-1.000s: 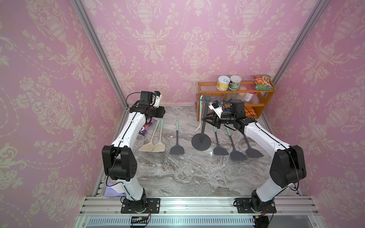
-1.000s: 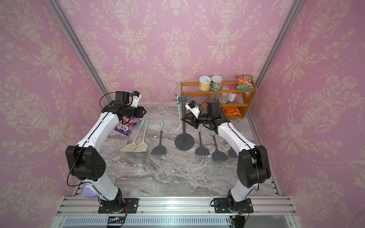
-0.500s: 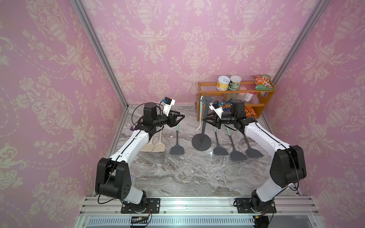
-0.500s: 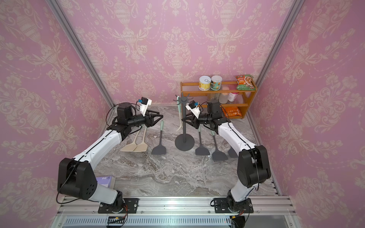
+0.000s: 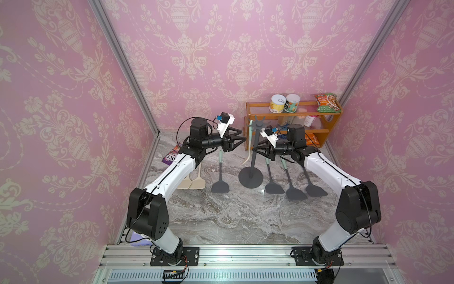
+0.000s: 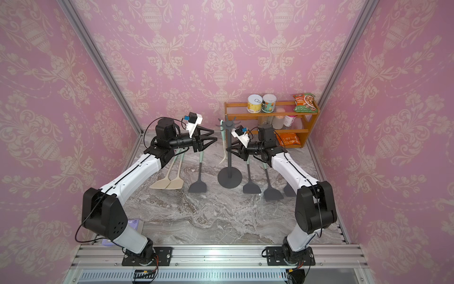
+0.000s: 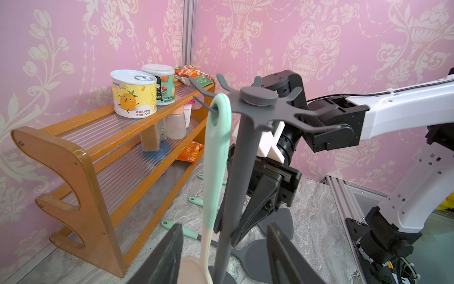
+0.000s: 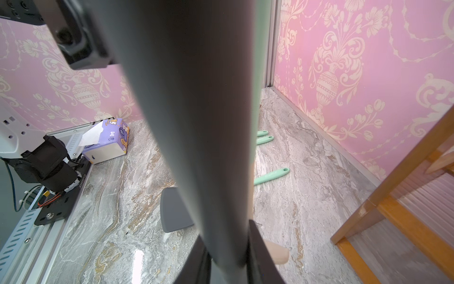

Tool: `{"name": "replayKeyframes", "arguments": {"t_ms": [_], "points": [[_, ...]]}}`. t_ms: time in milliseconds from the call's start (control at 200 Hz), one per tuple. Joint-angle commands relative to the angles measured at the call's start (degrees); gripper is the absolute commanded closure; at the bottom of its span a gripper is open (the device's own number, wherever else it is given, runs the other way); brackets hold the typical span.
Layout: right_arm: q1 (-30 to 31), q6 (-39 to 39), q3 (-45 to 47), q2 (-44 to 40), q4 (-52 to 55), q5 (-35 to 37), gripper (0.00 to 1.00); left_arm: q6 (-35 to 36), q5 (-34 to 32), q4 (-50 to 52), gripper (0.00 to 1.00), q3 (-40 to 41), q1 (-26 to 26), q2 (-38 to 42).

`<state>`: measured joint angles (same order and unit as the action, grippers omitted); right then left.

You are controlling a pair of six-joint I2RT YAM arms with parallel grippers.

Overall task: Take the spatula off the kitchen utensil rack
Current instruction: Take off the spatula from the rack.

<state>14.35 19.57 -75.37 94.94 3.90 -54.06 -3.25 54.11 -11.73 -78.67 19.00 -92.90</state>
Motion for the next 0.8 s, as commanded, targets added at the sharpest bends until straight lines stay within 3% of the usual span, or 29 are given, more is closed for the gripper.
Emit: {"name": "replayKeyframes", "arguments": {"t_ms": [0,795], "points": [[-0.2,-3.9,2.5,0.8,9.6,-1.7,1.0,1.4,0.9,-2.0,0.43,-2.6,0.7,-2.6],[-0.2,-3.8,1.7,1.7,10.2,-1.7,1.0,-5.3,4.5,-10.2,0.48,-9.8,3.3,-12.5]]}}
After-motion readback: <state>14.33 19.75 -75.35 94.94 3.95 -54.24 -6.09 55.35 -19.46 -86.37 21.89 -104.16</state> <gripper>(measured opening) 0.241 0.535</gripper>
